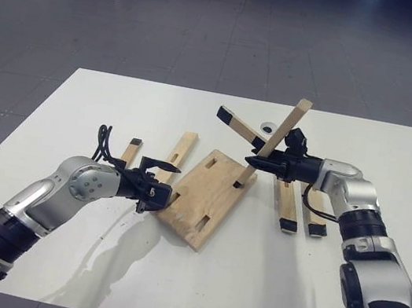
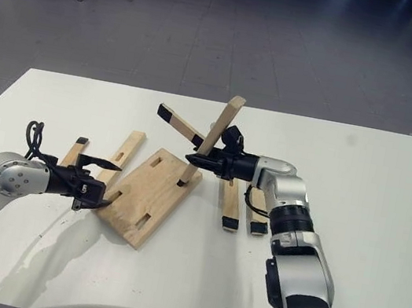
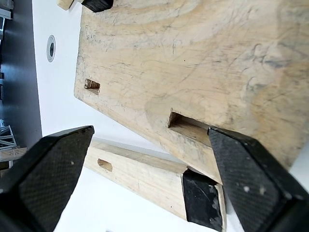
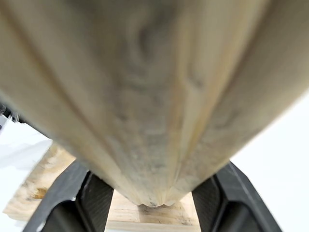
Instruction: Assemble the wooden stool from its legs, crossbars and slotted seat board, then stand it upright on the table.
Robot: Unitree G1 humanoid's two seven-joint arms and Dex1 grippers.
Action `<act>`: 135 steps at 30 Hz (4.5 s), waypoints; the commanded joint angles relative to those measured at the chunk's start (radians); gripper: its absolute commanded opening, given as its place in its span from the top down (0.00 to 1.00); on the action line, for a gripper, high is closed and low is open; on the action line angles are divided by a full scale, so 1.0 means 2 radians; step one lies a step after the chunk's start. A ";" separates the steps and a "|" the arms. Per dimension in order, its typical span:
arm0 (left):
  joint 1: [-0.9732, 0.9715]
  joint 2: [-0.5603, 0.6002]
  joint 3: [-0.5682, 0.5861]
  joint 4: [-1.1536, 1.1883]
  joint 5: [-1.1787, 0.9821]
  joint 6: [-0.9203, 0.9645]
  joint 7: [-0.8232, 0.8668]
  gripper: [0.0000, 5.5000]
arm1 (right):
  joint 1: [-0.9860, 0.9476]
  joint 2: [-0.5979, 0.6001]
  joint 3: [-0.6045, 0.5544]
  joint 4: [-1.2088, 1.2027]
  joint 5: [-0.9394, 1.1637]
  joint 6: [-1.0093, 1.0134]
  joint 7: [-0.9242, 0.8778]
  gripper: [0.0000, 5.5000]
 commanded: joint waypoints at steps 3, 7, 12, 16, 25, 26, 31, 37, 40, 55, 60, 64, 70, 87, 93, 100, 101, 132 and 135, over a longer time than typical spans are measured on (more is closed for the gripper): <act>0.045 -0.019 -0.025 -0.019 0.012 0.057 -0.034 0.20 | 0.160 -0.043 0.126 -0.129 -0.062 0.092 -0.013 0.63; 0.048 -0.049 -0.006 -0.101 -0.061 0.151 -0.052 0.20 | 0.204 -0.141 0.187 -0.180 -0.062 0.129 0.049 0.63; 0.046 -0.076 -0.002 -0.164 -0.084 0.226 -0.047 0.20 | 0.156 -0.161 0.188 -0.140 -0.043 0.142 0.073 0.63; 0.047 -0.079 -0.006 -0.171 -0.071 0.238 -0.042 0.20 | 0.133 -0.133 0.184 -0.040 -0.050 0.124 0.063 0.63; 0.051 -0.094 -0.015 -0.182 -0.058 0.249 -0.036 0.20 | 0.127 -0.117 0.175 -0.045 -0.051 0.105 0.009 0.63; 0.052 -0.096 -0.015 -0.182 -0.057 0.250 -0.034 0.20 | 0.135 -0.125 0.170 -0.083 -0.045 0.110 0.001 0.63; 0.058 -0.112 -0.021 -0.189 -0.051 0.264 -0.022 0.20 | 0.230 -0.200 0.234 -0.316 -0.058 0.126 -0.025 0.63; 0.062 -0.108 -0.018 -0.194 -0.054 0.271 -0.025 0.20 | 0.217 -0.176 0.261 -0.134 -0.108 0.075 -0.057 0.63; 0.068 -0.111 -0.022 -0.200 -0.052 0.275 -0.021 0.20 | 0.155 -0.147 0.215 -0.058 -0.089 0.067 -0.073 0.63; 0.078 -0.118 -0.032 -0.206 -0.043 0.280 -0.011 0.20 | 0.057 -0.115 0.190 0.014 -0.062 -0.025 -0.018 0.63; 0.085 -0.124 -0.033 -0.210 -0.039 0.285 -0.005 0.20 | 0.048 -0.101 0.168 0.023 -0.066 -0.048 -0.037 0.45; 0.088 -0.128 -0.036 -0.211 -0.035 0.289 0.003 0.20 | 0.044 -0.091 0.143 0.025 -0.078 -0.057 -0.041 0.33; 0.094 -0.138 -0.042 -0.204 -0.030 0.292 0.015 0.20 | 0.045 -0.096 0.100 -0.057 -0.060 -0.012 -0.036 0.10; 0.134 -0.132 -0.035 -0.188 -0.029 0.301 0.042 0.20 | 0.025 -0.140 -0.141 -0.222 -0.082 0.128 -0.287 0.01; 0.139 -0.134 -0.034 -0.176 -0.032 0.304 0.045 0.20 | -0.101 0.016 -0.264 -0.340 0.072 0.329 -0.431 0.16; 0.128 -0.144 -0.044 -0.172 -0.032 0.313 0.050 0.20 | -0.108 0.088 -0.267 -0.347 0.132 0.415 -0.479 0.31; 0.126 -0.145 -0.046 -0.171 -0.031 0.313 0.051 0.20 | -0.109 0.091 -0.264 -0.339 0.132 0.414 -0.480 0.31; 0.125 -0.171 -0.047 -0.172 -0.036 0.335 0.080 0.20 | -0.197 0.109 -0.372 -0.300 0.252 0.301 -0.628 0.31; 0.125 -0.196 -0.035 -0.183 -0.043 0.371 0.103 0.20 | -0.151 0.064 -0.353 -0.340 0.230 0.314 -0.629 0.31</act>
